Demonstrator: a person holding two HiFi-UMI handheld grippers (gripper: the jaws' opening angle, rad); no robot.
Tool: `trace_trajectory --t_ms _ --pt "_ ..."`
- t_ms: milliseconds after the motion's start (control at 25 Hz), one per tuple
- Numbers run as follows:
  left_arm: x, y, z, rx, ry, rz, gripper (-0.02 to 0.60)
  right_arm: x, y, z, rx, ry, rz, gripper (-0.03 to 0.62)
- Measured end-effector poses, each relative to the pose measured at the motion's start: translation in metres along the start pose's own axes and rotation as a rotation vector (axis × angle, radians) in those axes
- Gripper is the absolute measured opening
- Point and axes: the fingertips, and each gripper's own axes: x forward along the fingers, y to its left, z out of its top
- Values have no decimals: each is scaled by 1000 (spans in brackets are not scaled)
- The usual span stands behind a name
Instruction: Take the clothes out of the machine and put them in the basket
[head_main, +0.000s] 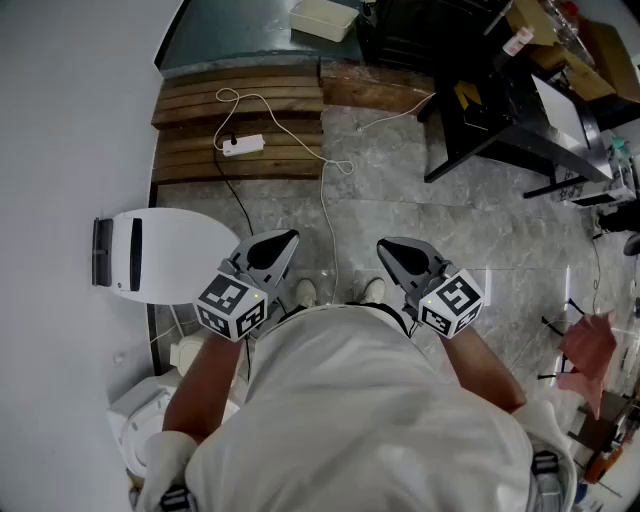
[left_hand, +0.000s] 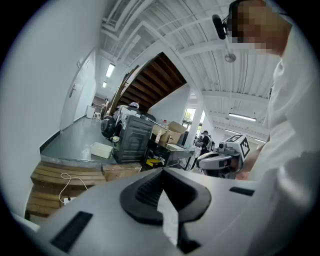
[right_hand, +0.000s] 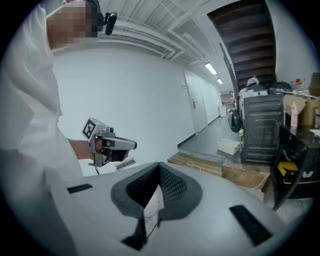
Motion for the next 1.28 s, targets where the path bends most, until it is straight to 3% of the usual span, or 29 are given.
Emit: trace_trajectory --t_ms 520,640,840,1280 --pt "-10 27 -3 4 -13 23 4 33 16 8 -14 22 33 3" --pt "-10 36 -4 6 -6 31 123 42 17 8 -18 16 32 3" --pt "-1 56 6 15 -1 59 169 51 8 10 1 10 36 8" --pt "77 151 65 64 39 188 217 124 -102 23 44 28 116 8"
